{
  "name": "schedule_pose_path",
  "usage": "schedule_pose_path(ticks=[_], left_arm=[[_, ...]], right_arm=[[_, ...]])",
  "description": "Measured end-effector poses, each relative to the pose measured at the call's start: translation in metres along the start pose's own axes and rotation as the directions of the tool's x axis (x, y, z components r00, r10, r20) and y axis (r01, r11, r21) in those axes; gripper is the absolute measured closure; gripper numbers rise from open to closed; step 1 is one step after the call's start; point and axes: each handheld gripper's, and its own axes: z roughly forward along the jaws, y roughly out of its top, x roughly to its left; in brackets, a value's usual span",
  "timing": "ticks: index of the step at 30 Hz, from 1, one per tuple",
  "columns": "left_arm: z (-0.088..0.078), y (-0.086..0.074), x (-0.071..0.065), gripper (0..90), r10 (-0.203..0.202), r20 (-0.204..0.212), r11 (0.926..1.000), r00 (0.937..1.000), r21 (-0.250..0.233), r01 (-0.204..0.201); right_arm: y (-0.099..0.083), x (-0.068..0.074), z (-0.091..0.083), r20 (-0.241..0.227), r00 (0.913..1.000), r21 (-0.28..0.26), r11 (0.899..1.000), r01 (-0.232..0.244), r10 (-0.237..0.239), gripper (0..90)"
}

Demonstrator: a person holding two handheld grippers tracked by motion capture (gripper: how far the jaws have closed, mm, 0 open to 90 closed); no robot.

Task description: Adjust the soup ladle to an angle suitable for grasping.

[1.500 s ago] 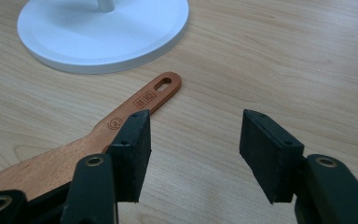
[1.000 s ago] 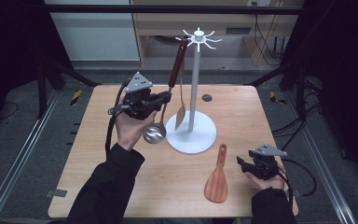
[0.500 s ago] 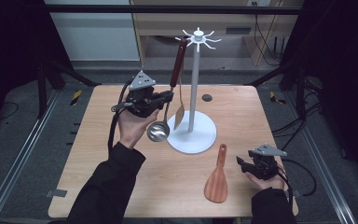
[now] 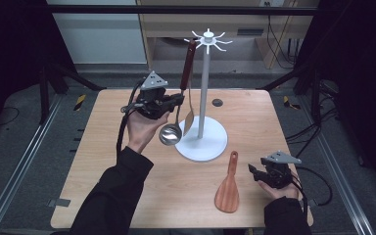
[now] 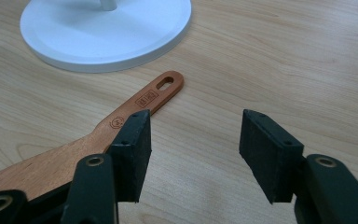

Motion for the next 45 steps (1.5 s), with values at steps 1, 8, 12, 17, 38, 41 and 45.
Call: schedule_pose_path(ticks=[1,8,12,17,38,41,45], left_arm=[[0.001,0.000,0.000,84.5,0.000,-0.004,1.0000,1.0000,0.000,0.000],[0.009,0.002,0.001,84.6,-0.002,0.004,1.0000,1.0000,0.005,0.002],[0.007,0.000,0.001,84.6,0.008,0.002,1.0000,1.0000,-0.003,-0.008],[0.003,-0.003,0.001,84.7,0.015,-0.001,0.9999,0.9999,-0.008,-0.015],[-0.002,-0.005,-0.033,84.7,0.039,-0.005,0.9989,0.9992,-0.024,-0.040],[0.001,-0.003,-0.037,84.6,0.032,-0.007,0.9991,0.9994,-0.028,-0.033],[0.004,0.000,-0.041,84.6,0.029,-0.024,0.9993,0.9993,-0.025,-0.030]], right_arm=[[0.000,0.000,0.000,0.000,1.0000,0.000,1.000,0.000,0.000,43.8],[0.000,0.000,0.000,-0.003,1.0000,0.001,1.000,-0.005,0.005,43.9],[0.000,0.000,0.000,-0.003,1.0000,0.001,1.000,-0.003,0.003,43.9],[0.000,0.000,0.000,-0.003,1.0000,0.001,1.000,-0.002,0.002,44.0],[0.000,0.001,-0.001,-0.007,0.9999,0.003,1.000,-0.010,0.010,43.9],[0.000,0.001,-0.001,-0.007,0.9999,0.003,1.000,-0.010,0.010,43.9],[0.000,0.001,-0.001,-0.007,0.9999,0.003,1.000,-0.009,0.009,43.9]])
